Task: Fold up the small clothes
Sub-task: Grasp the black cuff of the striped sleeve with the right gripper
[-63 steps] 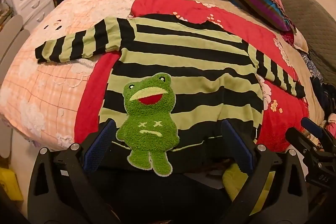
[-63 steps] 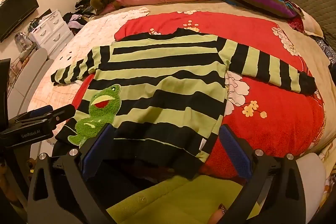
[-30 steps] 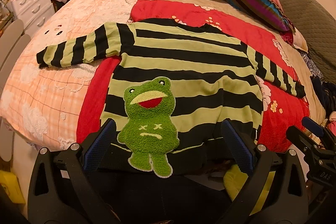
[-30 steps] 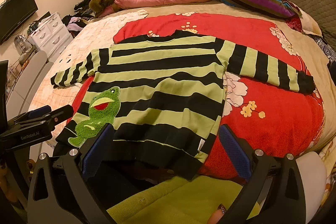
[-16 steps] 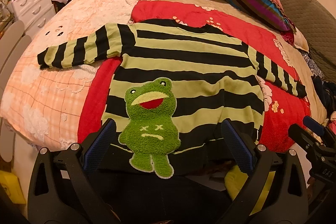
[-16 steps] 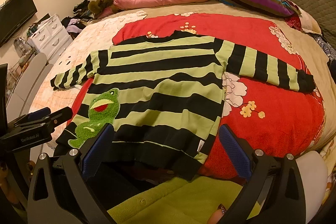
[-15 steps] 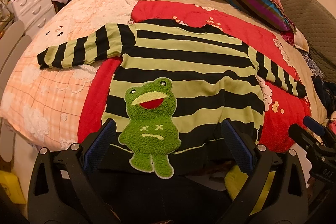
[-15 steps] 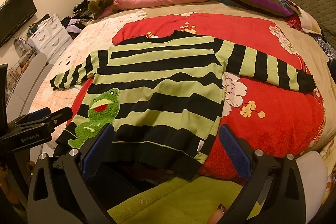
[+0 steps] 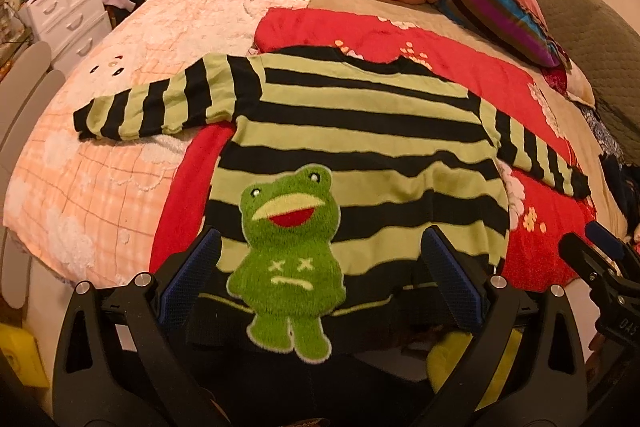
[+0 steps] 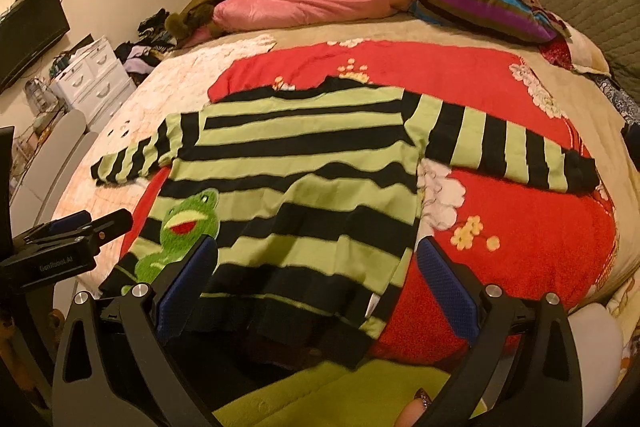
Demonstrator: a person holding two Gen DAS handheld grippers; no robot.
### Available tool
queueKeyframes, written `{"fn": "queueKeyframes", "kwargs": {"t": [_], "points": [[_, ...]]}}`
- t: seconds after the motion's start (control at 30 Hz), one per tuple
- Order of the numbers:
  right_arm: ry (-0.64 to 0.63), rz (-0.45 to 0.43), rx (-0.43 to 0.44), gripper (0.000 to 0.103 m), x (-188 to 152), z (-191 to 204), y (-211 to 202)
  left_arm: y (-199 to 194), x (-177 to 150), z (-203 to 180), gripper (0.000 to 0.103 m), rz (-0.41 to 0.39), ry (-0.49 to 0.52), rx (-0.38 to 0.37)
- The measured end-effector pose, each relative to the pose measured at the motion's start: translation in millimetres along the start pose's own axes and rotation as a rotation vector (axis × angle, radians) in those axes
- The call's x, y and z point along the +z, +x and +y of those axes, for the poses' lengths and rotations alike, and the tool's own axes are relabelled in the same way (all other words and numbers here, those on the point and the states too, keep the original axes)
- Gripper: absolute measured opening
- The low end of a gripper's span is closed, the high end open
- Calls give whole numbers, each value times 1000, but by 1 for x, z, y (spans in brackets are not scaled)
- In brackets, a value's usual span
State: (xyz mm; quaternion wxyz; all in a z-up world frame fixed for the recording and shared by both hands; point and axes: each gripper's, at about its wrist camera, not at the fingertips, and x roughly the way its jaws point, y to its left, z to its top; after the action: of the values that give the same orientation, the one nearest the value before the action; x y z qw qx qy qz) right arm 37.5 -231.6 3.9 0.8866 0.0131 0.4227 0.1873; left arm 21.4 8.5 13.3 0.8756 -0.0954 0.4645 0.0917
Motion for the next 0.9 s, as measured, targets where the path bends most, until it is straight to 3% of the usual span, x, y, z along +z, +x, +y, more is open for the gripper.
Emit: {"fn": "queueKeyframes", "kwargs": {"t": [0.5, 0.9], "points": [[132, -40, -79, 99, 36, -75, 30, 52, 43, -15, 94, 11, -30, 65], [260, -87, -265, 99, 59, -187, 50, 102, 77, -35, 94, 34, -45, 73]]}}
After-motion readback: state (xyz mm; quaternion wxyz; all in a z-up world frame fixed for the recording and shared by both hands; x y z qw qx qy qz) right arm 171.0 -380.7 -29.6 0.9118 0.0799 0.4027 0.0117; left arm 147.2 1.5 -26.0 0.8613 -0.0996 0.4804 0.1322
